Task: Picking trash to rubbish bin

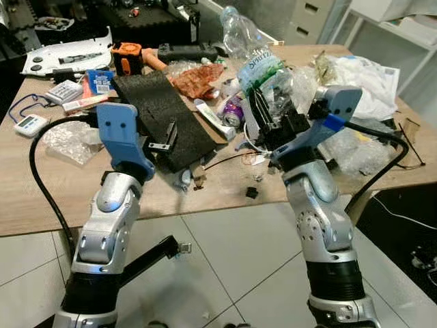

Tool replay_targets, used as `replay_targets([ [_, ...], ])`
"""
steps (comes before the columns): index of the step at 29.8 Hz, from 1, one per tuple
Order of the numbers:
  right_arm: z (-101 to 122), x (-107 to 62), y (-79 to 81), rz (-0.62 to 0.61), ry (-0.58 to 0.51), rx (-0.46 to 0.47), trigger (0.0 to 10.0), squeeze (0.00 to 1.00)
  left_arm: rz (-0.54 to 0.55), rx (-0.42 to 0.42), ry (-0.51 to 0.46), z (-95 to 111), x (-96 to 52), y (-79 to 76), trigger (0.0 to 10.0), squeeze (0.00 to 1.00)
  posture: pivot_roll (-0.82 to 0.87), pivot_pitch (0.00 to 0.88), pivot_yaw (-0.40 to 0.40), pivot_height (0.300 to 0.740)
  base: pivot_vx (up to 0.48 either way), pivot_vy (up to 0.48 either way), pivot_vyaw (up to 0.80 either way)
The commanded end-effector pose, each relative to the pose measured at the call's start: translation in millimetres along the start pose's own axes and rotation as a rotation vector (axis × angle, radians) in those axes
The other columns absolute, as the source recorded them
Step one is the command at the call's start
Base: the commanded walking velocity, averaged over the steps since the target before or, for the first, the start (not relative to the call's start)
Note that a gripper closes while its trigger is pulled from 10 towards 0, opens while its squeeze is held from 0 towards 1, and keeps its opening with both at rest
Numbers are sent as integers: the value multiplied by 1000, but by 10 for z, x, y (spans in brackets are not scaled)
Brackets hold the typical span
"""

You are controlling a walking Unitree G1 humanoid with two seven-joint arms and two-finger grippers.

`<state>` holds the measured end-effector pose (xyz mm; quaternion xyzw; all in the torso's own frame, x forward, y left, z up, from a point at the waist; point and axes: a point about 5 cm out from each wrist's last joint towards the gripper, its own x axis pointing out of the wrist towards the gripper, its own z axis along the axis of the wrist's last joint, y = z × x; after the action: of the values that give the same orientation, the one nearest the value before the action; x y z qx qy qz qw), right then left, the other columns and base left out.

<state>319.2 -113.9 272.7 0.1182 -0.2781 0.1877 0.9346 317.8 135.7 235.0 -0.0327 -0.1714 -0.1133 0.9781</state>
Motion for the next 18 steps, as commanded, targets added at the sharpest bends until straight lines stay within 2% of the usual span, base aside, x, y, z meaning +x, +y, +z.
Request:
replay_targets([
  [1,7,-24,21,-2,-8,-10,10000,0,1,1,7,-19,-16,-19,10000,0,17,161,-20,740,0,0,0],
  [4,-15,-34,19,-10,1,-12,10000,0,11,-26,12,-25,-15,-16,10000,0,17,170,-22,740,0,0,0],
  [5,-22,-39,21,-14,3,-13,10000,0,22,-59,18,-19,-16,-16,10000,0,17,170,-22,740,0,0,0],
  [18,-63,-71,-27,-49,28,-19,10000,0,5,-37,31,-36,-5,-22,10000,0,8,184,-21,740,-20,0,0],
])
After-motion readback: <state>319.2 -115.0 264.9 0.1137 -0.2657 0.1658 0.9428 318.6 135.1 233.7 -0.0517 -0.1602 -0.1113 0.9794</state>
